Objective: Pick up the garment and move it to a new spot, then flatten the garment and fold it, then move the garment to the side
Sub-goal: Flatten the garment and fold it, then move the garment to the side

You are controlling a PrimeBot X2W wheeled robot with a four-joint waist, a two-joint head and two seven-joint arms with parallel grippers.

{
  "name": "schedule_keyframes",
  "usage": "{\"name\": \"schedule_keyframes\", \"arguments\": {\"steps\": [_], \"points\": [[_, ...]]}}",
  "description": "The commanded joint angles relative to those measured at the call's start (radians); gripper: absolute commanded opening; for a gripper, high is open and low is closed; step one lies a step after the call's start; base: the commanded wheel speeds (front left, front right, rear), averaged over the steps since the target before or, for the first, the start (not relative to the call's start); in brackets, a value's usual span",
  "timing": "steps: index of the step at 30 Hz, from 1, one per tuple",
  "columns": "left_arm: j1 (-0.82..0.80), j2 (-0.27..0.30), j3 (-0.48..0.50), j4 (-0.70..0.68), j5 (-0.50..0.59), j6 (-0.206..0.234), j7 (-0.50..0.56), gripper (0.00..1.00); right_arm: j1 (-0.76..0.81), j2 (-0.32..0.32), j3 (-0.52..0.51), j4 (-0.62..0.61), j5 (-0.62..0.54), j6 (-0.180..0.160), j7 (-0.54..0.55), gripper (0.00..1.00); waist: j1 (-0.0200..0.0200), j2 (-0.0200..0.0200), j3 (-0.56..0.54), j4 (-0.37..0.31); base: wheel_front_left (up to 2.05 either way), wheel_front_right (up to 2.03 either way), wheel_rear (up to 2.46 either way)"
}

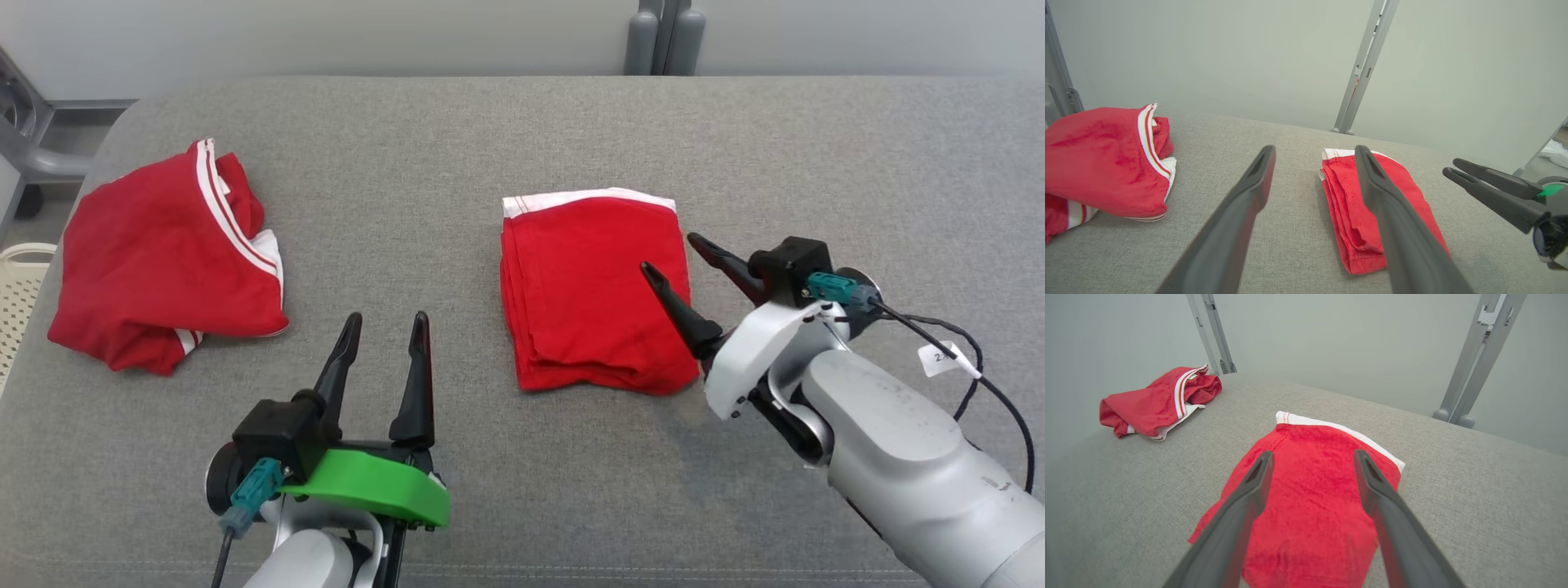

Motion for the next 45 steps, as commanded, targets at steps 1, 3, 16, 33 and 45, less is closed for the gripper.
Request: {"name": "schedule_keyframes", "arguments": {"steps": [1, 3, 16, 33, 45], "points": [[0.022, 0.017, 0.005, -0.003, 0.013, 0.011, -0.003, 1.00, 0.024, -0.011, -0.014, 0.009, 0.001, 0.000, 0.011, 1.00, 0.0000, -0.0001, -0.014, -0.010, 0.00, 0.00, 0.00], [0.030, 0.025, 0.014, -0.003, 0.015, 0.021, -0.005, 1.00, 0.026, -0.023, -0.039, 0.023, 0.015, 0.000, 0.029, 1.00, 0.0000, -0.0001, -0.021, -0.010, 0.00, 0.00, 0.00], [0.054, 0.035, 0.042, -0.018, 0.012, 0.037, -0.015, 1.00, 0.049, -0.013, -0.188, 0.159, 0.156, 0.000, 0.135, 1.00, 0.0000, -0.0001, -0.020, 0.044, 0.00, 0.00, 0.00], [0.020, -0.003, 0.047, 0.013, 0.016, 0.000, -0.023, 1.00, -0.055, 0.020, -0.234, 0.379, 0.318, 0.000, 0.342, 1.00, 0.0000, -0.0001, 0.034, 0.173, 0.00, 0.00, 0.00], [-0.001, -0.023, 0.060, 0.025, 0.035, -0.019, -0.027, 1.00, -0.111, 0.043, -0.220, 0.399, 0.374, 0.000, 0.363, 0.00, 0.0000, -0.0001, 0.071, 0.187, 0.00, 0.00, 0.00]]}}
